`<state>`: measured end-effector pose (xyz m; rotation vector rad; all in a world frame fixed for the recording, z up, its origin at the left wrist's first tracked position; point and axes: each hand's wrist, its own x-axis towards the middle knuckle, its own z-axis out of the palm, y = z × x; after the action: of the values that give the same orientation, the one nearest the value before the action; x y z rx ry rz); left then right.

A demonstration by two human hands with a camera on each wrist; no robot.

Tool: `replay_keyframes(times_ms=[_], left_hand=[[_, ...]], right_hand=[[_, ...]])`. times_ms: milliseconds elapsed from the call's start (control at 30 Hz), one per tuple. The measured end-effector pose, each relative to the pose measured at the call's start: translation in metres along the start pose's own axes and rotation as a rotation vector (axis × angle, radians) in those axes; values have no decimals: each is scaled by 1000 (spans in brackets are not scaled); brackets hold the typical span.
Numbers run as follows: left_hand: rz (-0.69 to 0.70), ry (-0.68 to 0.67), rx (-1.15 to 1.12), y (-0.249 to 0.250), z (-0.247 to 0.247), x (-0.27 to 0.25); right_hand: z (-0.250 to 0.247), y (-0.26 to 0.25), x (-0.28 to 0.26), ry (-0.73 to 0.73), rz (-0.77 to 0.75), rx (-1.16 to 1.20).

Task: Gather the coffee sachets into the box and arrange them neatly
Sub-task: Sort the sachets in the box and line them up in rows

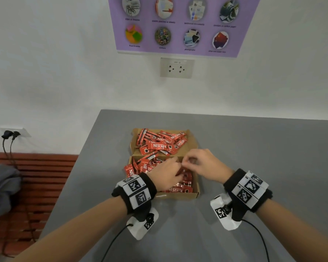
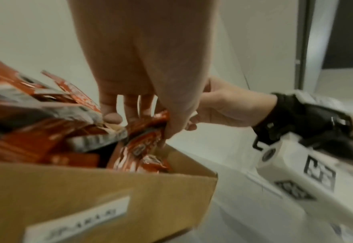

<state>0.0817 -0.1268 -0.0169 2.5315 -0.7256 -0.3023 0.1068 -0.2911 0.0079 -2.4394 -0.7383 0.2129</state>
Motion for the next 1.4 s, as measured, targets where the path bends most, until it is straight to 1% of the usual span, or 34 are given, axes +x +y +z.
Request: replay_keyframes(times_ms=[33, 67, 100, 133, 200, 233, 300, 367, 467, 600, 700, 767, 833, 967, 1067, 1100, 1167, 1233, 1333, 1400], left_hand=[[-2, 47, -42, -2, -3, -2], [-20, 100, -75, -5, -7, -4], [-54, 149, -125, -8, -11, -6], [-80, 186, -202, -11, -16, -8], [-55, 264, -320, -15, -25, -10], [-21, 304, -340, -16, -28, -12], [41, 381, -335, -16, -32, -12], [30, 417, -262, -17, -35, -9], [-44, 371, -129, -24, -37, -8], [-55, 229, 48, -33, -40, -15], [-85, 161, 86, -36, -37, -16], [-104, 153, 77, -38, -32, -14], [-87, 144, 60, -38, -29, -13], [-1, 117, 8, -34, -26, -11], [8, 30, 76, -24, -19, -8], [-2, 23, 112, -20, -17, -6], [-11, 70, 173, -15, -15, -1], [-25, 111, 240, -12, -17, 3], [-30, 129, 343, -12, -20, 5], [-36, 169, 311, -15, -21, 3]], right_hand=[[-2, 0, 0, 42, 10, 37], [-3, 1, -1, 51, 28, 67], [-1, 2, -2, 16, 44, 81], [2, 3, -4, -51, 58, 75], [13, 5, -7, -168, 60, -13], [19, 6, -7, -185, 58, -70], [25, 5, -5, -169, 58, -143], [31, 5, -2, -177, 45, -216], [39, 3, 0, -255, 57, -355], [42, 4, 3, -309, 58, -478], [45, 4, 5, -341, 47, -577], [51, 1, 5, -331, 12, -652], [56, 1, 5, -334, -15, -677], [47, 1, 6, -310, -19, -601], [33, -5, 5, -255, -70, -497], [29, -8, 5, -251, -85, -470], [22, -11, 8, -260, -79, -390], [15, -9, 11, -249, -29, -222], [10, -12, 14, -184, 20, -66], [6, -17, 13, -100, 5, 21]])
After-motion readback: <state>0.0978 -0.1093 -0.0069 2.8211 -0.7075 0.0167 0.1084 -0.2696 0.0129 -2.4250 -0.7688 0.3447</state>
